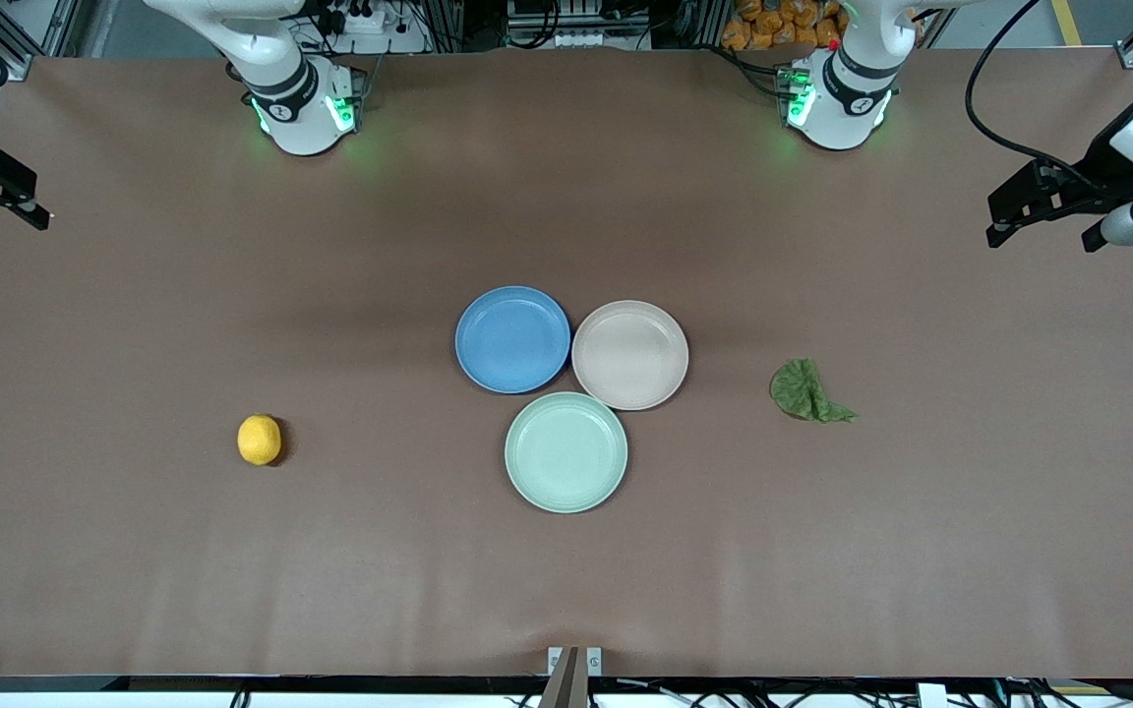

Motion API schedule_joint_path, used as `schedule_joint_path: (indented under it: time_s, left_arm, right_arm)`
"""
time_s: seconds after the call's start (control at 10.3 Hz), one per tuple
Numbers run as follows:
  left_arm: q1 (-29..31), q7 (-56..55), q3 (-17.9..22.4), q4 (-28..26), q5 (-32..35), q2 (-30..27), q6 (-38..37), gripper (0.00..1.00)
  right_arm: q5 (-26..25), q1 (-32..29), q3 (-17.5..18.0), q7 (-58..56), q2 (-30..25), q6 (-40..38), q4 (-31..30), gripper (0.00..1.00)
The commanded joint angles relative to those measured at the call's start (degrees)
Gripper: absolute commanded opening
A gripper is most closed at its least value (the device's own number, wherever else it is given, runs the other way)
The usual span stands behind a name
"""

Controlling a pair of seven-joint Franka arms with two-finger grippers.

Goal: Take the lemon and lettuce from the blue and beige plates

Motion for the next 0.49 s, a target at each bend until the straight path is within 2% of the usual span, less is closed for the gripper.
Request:
schedule_joint_path:
  time_s: [0.0,0.39]
  left_arm:
    - [-0.36,0.02,0.05,1.95,-0.07,0.46,-1.34,1.0]
    - [-0.18,0.11,-0.3,2.03,-0.33,0.11,-3.44,1.0]
  right_arm:
    - [0.13,-0.48,0.31,0.47,0.8,-1.17,1.46,1.0]
    - [0.05,-0.39,0.39,0.47,0.89,-1.17,1.46,1.0]
